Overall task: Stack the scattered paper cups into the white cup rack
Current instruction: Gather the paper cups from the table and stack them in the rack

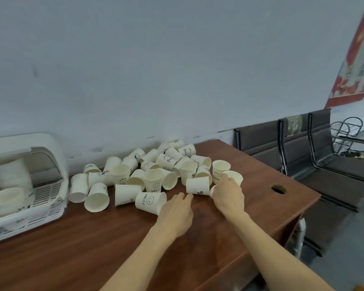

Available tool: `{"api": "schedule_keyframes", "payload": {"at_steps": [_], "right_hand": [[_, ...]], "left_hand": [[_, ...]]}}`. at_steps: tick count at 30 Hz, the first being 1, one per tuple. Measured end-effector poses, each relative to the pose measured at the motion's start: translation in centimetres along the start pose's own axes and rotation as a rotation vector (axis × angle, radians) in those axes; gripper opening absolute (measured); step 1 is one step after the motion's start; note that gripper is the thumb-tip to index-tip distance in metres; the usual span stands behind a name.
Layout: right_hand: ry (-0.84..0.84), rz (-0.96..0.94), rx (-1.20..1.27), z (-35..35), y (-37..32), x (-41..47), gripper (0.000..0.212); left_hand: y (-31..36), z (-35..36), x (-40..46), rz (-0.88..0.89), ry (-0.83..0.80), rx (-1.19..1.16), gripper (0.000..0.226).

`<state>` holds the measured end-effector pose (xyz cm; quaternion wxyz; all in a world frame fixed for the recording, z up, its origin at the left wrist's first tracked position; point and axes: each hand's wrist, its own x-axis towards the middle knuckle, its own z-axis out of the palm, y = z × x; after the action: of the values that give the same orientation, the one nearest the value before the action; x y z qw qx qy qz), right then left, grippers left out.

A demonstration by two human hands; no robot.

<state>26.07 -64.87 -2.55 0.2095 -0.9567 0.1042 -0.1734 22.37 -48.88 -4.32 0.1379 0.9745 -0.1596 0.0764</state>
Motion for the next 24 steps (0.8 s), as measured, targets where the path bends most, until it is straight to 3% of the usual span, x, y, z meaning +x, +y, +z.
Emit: {"api": "schedule_keyframes", "payload": {"at_steps": [8,14,24], "right_hand": [[-0.072,-0.031,-0.254,-0.1,4.1,3.3,0.042],[-0.21,-0.004,-0.304,0.5,5.7,4.4,0.022],[-0.142,-0.021,-0.215,0.2,6.6,4.2,0.008]], "left_hand": [[3.7,1.1,2.3,0.086,-0.05,-0.027,0.039],[5.6,2.6,3.5,0.16,-0.105,0.035,0.04],[7.5,4.4,4.8,0.253,-0.165,0.264,0.046]]}}
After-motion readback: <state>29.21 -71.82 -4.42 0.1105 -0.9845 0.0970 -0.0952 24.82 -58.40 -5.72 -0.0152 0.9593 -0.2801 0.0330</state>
